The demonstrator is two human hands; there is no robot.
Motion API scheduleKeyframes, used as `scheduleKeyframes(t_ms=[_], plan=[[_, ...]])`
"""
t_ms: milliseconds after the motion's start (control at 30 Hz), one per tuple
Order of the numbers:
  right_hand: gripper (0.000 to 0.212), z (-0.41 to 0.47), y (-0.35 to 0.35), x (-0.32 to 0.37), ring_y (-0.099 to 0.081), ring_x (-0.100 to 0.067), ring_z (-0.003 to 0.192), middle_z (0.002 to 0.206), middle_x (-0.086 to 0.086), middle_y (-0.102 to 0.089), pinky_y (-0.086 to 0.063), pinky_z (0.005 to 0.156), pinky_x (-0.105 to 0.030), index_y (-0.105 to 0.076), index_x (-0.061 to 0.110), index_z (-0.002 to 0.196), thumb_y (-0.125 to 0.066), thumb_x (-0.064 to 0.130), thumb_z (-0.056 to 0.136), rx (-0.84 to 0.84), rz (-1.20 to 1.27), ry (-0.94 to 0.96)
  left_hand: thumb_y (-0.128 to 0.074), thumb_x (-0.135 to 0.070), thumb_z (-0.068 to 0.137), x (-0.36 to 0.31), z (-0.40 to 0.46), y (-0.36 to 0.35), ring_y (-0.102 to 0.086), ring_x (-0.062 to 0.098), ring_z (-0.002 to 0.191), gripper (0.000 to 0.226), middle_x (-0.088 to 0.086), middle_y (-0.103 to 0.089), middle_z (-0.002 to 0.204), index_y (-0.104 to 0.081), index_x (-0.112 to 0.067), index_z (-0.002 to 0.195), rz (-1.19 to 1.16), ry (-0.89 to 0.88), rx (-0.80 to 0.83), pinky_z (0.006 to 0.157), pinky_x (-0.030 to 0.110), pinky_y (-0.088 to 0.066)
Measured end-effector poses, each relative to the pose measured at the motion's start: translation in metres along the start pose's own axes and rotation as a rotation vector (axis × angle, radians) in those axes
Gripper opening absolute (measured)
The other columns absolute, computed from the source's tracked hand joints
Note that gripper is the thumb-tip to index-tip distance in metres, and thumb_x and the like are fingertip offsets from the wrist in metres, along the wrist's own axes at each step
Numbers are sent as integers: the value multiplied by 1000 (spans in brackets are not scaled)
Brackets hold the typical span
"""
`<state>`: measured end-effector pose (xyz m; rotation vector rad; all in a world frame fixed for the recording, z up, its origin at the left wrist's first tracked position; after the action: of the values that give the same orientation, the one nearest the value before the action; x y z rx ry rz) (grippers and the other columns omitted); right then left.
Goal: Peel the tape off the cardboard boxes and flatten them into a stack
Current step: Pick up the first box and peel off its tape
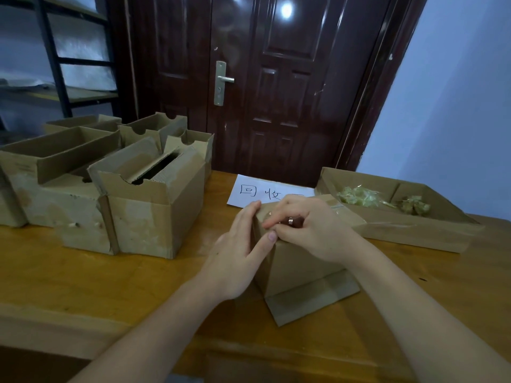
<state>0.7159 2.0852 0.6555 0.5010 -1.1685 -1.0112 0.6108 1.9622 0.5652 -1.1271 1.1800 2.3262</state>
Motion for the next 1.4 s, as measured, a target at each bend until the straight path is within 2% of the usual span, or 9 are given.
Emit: scheduleKeyframes(t_ms=[200,333,433,633,833,967,1133,1267,1400], plan=[[13,-2,2,1,-63,-6,72,88,4,-72,-47,67,-17,-82,15,85,-77,3,84,-3,104,-14,-19,-92,88,3,2,-3,-40,7,143,78,-28,-16,164,-2,-54,154,25,9,-5,116,47,-38],[18,-2,3,-7,-67,-14,75,83,3,-74,-53,67,-25,-79,13,85,-72,-3,84,-211,217,-84,-24,-91,87,4,5,-4,-41,7,141,76,-29,-22,161,-7,-57,152,-48,35,-3,115,47,-39],[17,-1,-2,-4,-65,-8,76,85,7,-70,-50,67,-18,-77,17,90,-73,0,86,-316,161,-98,-32,-86,87,4,9,-5,-45,2,133,70,-31,-34,150,-15,-57,149,-124,60,-3,111,44,-44],[14,7,-3,4,-62,2,109,116,16,-69,-50,87,-15,-83,25,95,-70,20,92,-5,97,-101,-36,-90,88,2,10,-4,-45,-9,131,65,-35,-39,149,-23,-61,145,-180,38,-21,110,37,-47],[15,10,-9,8,-58,-5,92,102,10,-60,-42,73,-19,-69,50,91,-78,38,86,-75,-10,-242,-35,-87,89,0,11,-7,-44,-3,135,63,-31,-38,151,-25,-59,145,-217,55,-26,112,43,-46],[3,19,-13,10,-55,-5,89,101,6,-54,-37,66,-17,-72,31,86,-74,30,88,-99,-112,-280,-37,-81,89,1,12,-9,-42,0,135,68,-26,-34,155,-22,-53,149,-220,80,-21,113,41,-44],[7,12,-5,3,-61,-6,71,80,6,-70,-46,67,-22,-72,19,82,-76,15,86,-252,-5,-335,-34,-69,88,-4,16,-9,-40,2,134,61,-22,-32,156,-25,-51,146,-186,101,-26,109,37,-43],[16,13,5,7,-63,-10,71,78,4,-70,-52,69,-23,-72,15,84,-75,0,78,-360,-122,-240,-23,-61,88,-19,22,-11,-37,6,139,57,-20,-26,159,-32,-52,144,-27,88,-3,109,45,-43],[19,18,-4,13,-59,-18,88,90,0,-71,-46,81,-33,-77,15,95,-64,6,86,-142,-497,-115,-12,-57,91,-27,21,-4,-25,5,150,68,-20,-15,168,-26,-43,157,210,18,-20,117,47,-37]])
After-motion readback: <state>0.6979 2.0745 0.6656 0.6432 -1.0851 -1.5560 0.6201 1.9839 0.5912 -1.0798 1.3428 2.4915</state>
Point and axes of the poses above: each hand's wrist, its own z-axis towards the middle knuckle, its own y-axis out of the back of the hand, x = y × z, the point moved 3 cm from there along z, towards the middle knuckle
